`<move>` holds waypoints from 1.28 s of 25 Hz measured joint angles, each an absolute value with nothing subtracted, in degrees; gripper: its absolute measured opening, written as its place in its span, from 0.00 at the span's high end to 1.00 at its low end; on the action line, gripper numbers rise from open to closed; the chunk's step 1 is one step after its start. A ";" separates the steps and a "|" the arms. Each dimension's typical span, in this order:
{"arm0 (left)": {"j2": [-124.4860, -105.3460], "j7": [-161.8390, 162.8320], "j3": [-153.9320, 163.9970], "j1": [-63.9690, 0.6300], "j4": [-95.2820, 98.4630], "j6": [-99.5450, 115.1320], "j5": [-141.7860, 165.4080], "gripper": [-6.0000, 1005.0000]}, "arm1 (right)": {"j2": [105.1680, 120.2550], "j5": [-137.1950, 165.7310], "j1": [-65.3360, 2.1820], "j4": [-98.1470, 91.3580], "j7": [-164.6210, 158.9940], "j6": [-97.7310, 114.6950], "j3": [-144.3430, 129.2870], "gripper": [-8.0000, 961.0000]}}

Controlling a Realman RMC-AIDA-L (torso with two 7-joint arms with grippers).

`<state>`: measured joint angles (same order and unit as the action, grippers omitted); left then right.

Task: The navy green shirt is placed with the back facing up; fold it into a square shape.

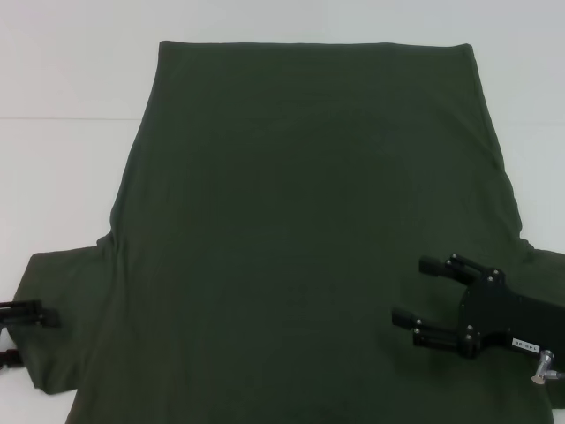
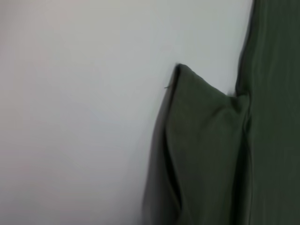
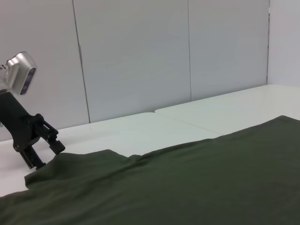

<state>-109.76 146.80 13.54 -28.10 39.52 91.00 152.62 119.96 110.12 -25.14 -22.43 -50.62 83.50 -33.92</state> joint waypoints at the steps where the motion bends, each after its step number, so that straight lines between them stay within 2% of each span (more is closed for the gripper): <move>1: -109.76 146.71 13.54 -28.29 39.33 90.97 152.61 0.19 | 119.96 110.12 -25.14 -22.41 -50.62 83.50 -33.92 0.04; 12: -110.52 145.58 17.27 -29.31 39.92 88.89 152.92 0.23 | 119.96 110.14 -24.96 -22.40 -50.62 84.34 -33.76 0.04; 22: -110.65 145.89 19.05 -29.62 40.25 87.96 152.94 0.46 | 119.87 110.13 -24.78 -22.65 -51.20 85.29 -33.48 0.04; 32: -110.65 146.77 19.08 -29.26 40.11 87.42 152.95 0.89 | 119.93 110.12 -24.69 -22.68 -50.94 85.33 -33.39 0.04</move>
<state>-110.65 146.77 19.08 -29.26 40.11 87.42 152.95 119.93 110.12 -24.69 -22.68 -50.94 85.33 -33.39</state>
